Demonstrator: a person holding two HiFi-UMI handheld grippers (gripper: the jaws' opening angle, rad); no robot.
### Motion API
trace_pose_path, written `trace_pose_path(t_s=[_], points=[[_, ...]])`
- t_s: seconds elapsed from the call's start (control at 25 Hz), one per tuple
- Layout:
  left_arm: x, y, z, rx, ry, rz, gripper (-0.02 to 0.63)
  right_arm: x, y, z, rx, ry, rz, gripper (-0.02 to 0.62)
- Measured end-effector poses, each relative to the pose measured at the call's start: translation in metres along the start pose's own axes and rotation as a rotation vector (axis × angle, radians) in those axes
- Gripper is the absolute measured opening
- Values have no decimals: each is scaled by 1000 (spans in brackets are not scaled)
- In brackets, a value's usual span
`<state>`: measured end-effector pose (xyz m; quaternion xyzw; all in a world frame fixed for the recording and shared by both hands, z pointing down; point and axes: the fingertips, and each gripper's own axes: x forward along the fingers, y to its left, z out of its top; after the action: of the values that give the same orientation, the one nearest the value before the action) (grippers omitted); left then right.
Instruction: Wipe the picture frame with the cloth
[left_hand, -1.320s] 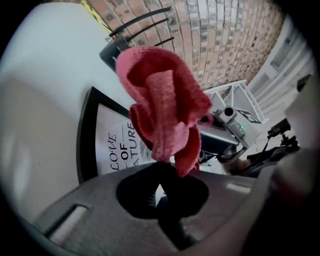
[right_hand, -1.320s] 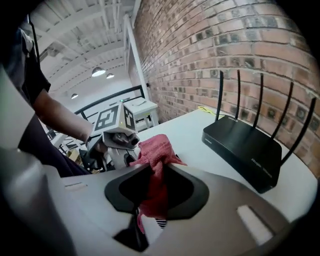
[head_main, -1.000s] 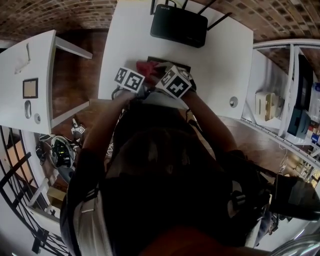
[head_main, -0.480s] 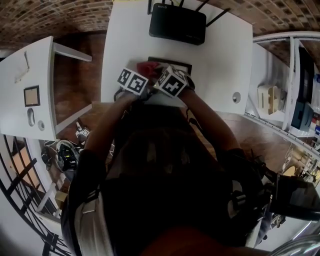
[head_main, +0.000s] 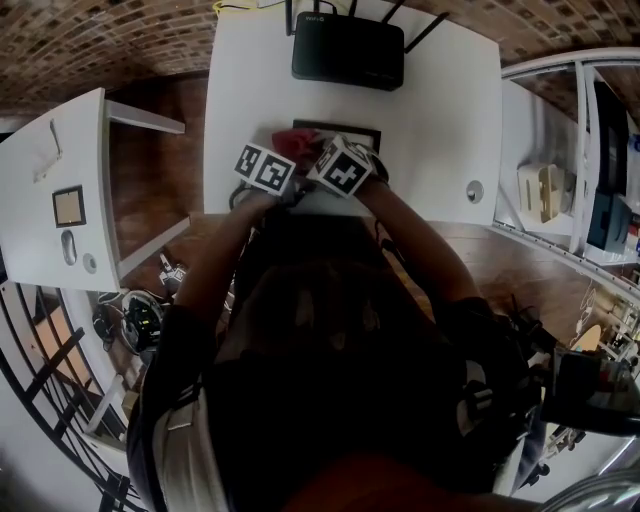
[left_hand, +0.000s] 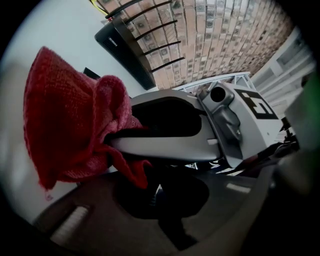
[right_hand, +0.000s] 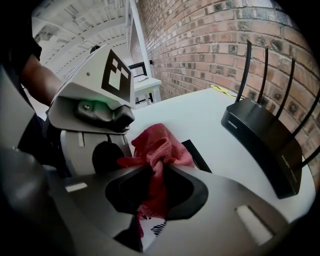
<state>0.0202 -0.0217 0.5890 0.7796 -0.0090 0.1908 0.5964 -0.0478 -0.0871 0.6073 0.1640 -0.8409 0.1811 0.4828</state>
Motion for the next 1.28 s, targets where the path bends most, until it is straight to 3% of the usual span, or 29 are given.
trace_pose_path(t_s=[0.72, 1.28], points=[[0, 6, 4, -63, -4, 32, 2, -14, -11, -15, 37, -18, 6, 77], [1, 11, 7, -109, -27, 67, 2, -28, -23, -50, 56, -43, 1, 77]])
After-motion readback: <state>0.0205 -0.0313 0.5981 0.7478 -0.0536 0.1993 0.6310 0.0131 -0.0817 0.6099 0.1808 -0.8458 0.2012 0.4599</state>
